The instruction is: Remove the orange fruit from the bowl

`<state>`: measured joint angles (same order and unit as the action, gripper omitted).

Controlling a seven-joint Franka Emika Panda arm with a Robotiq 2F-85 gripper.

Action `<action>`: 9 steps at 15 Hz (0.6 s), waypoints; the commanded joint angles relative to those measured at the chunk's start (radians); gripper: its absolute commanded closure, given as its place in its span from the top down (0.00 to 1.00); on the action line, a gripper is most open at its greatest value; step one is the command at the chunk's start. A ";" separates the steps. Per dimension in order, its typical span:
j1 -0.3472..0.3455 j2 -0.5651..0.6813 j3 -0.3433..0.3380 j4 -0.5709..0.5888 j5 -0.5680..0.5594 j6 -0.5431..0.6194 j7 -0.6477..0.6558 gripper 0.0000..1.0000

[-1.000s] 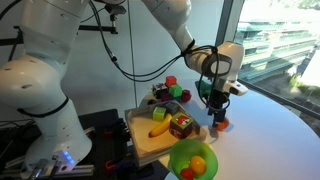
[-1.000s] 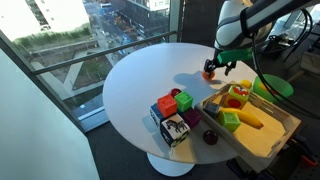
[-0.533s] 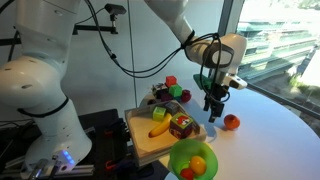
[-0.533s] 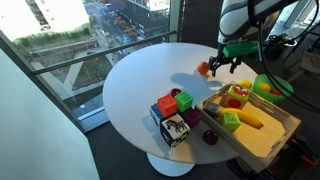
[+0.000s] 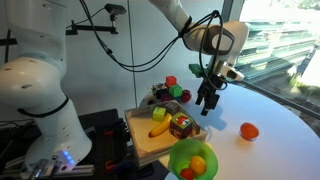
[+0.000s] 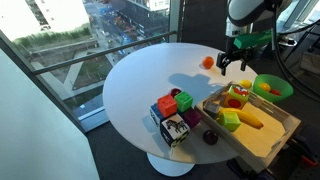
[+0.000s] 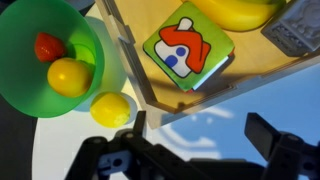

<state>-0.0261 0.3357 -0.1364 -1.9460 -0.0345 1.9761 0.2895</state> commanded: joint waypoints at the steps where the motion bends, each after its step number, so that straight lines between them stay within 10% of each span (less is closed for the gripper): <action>1: -0.005 -0.082 0.003 -0.046 -0.043 -0.091 -0.014 1.00; 9: -0.010 -0.187 0.010 -0.089 -0.111 -0.238 -0.009 1.00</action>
<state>-0.0262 0.2116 -0.1364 -1.9986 -0.1188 1.7684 0.2893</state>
